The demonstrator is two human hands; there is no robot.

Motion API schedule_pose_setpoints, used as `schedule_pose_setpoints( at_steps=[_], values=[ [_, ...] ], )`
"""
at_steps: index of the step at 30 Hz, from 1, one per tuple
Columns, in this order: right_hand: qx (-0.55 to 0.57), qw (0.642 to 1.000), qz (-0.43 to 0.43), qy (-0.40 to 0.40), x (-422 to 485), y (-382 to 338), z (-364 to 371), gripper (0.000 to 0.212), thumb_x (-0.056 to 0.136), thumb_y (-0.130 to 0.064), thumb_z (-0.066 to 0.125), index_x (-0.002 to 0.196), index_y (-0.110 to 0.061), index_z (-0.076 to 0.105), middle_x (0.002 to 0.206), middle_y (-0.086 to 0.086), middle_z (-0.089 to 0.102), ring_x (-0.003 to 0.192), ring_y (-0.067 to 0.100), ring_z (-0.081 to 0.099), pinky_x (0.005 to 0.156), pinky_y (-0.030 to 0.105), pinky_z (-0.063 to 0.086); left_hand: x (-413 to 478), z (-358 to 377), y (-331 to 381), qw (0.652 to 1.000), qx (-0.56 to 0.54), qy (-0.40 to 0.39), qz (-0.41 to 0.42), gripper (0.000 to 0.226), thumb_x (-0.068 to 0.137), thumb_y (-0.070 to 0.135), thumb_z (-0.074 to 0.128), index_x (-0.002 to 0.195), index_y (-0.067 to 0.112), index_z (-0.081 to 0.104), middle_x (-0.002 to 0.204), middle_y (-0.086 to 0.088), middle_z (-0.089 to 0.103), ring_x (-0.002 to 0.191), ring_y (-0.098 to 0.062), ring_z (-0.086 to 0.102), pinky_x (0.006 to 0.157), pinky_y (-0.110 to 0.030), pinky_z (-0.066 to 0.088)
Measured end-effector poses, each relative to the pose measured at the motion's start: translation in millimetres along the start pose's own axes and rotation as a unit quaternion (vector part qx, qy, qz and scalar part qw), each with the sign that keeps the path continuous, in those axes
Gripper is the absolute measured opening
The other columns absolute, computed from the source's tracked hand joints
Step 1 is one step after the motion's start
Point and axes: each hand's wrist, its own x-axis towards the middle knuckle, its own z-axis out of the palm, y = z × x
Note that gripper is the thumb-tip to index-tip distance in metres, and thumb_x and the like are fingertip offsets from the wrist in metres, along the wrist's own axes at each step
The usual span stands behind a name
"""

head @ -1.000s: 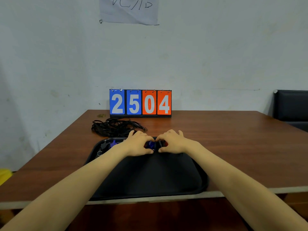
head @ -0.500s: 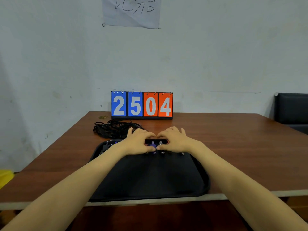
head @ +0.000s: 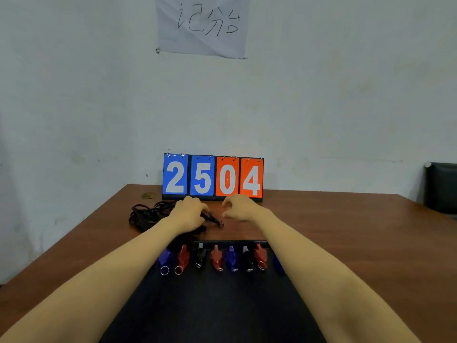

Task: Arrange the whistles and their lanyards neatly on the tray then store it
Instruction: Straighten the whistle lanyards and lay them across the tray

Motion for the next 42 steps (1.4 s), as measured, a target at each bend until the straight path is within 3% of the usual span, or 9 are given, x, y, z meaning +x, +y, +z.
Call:
schedule_pose_setpoints(
  at_steps=[3,6,10,14,19,21,26,32,42],
  values=[
    [-0.037,0.998,-0.002,-0.05,15,4,13,0.042,0.087,-0.026,0.063,0.125,-0.012,0.055,0.128,0.008,0.057,0.115,0.024,0.053,0.1,0.039,0.045,11,12,2,0.998,0.064,-0.029,0.008,0.039,0.091,0.035,0.054,0.129,0.029,0.053,0.143,-0.004,0.036,0.139,-0.026,0.019,0.114,-0.058,0.001],
    [-0.04,0.995,0.006,-0.09,20,7,23,0.041,0.088,-0.028,0.062,0.126,-0.012,0.054,0.128,0.008,0.057,0.114,0.024,0.054,0.099,0.037,0.044,15,19,3,0.998,0.064,-0.019,-0.001,0.027,0.091,0.036,0.054,0.115,0.028,0.062,0.143,-0.003,0.035,0.14,-0.026,0.014,0.11,-0.061,-0.01],
    [0.001,1.0,-0.025,-0.018,20,9,25,0.05,0.087,-0.029,0.063,0.132,-0.012,0.049,0.132,0.009,0.055,0.118,0.025,0.053,0.101,0.039,0.044,16,12,4,0.996,-0.047,0.076,-0.028,0.016,0.091,0.033,0.055,0.099,0.026,0.067,0.119,0.004,0.059,0.126,-0.021,0.04,0.112,-0.059,-0.008],
    [0.098,0.987,-0.094,0.081,7,3,4,0.032,0.094,-0.025,0.054,0.122,-0.011,0.059,0.122,0.008,0.061,0.11,0.023,0.055,0.092,0.029,0.042,9,-17,5,0.973,-0.171,0.143,-0.054,0.018,0.092,0.038,0.052,0.096,0.026,0.066,0.093,0.007,0.063,0.106,-0.019,0.055,0.114,-0.052,0.003],
    [0.156,0.968,-0.118,0.156,-4,-8,-22,0.028,0.098,-0.023,0.047,0.109,-0.007,0.067,0.096,0.004,0.068,0.064,-0.001,0.053,0.055,0.007,0.036,-1,-47,6,0.966,-0.179,0.185,-0.034,0.02,0.091,0.036,0.055,0.1,0.024,0.068,0.101,0.004,0.07,0.102,-0.017,0.057,0.109,-0.047,0.019],
    [0.188,0.96,-0.117,0.173,-9,-12,-32,0.027,0.098,-0.021,0.047,0.105,-0.007,0.069,0.09,0.005,0.07,0.052,0.003,0.045,0.049,0.012,0.034,-5,-54,7,0.968,-0.172,0.182,-0.027,0.022,0.093,0.034,0.052,0.103,0.023,0.068,0.091,0.005,0.068,0.094,-0.015,0.056,0.108,-0.045,0.023],
    [0.11,0.977,-0.113,0.146,-27,-12,-54,0.02,0.092,-0.019,0.056,0.097,-0.007,0.072,0.093,0.007,0.073,0.091,0.025,0.064,0.084,0.039,0.051,-14,-62,5,0.975,-0.143,0.169,-0.014,0.024,0.097,0.028,0.047,0.108,0.024,0.068,0.078,0.008,0.057,0.082,-0.017,0.049,0.09,-0.037,0.029],
    [-0.115,0.967,-0.05,0.219,-45,5,-64,0.026,0.098,-0.021,0.044,0.109,-0.01,0.066,0.104,0.004,0.07,0.096,0.024,0.063,0.083,0.034,0.048,-30,-66,-2,0.983,-0.116,0.144,-0.018,0.025,0.098,0.026,0.045,0.107,0.02,0.068,0.092,0.001,0.065,0.088,-0.017,0.05,0.109,-0.048,0.019],
    [0.111,0.935,0.127,0.311,-82,57,-73,0.027,0.098,-0.015,0.039,0.114,-0.005,0.058,0.113,0.012,0.065,0.099,0.029,0.061,0.075,0.03,0.043,-55,-66,-28,0.984,-0.085,0.113,-0.108,0.025,0.097,0.028,0.046,0.109,0.021,0.066,0.108,-0.001,0.065,0.107,-0.026,0.055,0.109,-0.049,0.022]
  ],
)
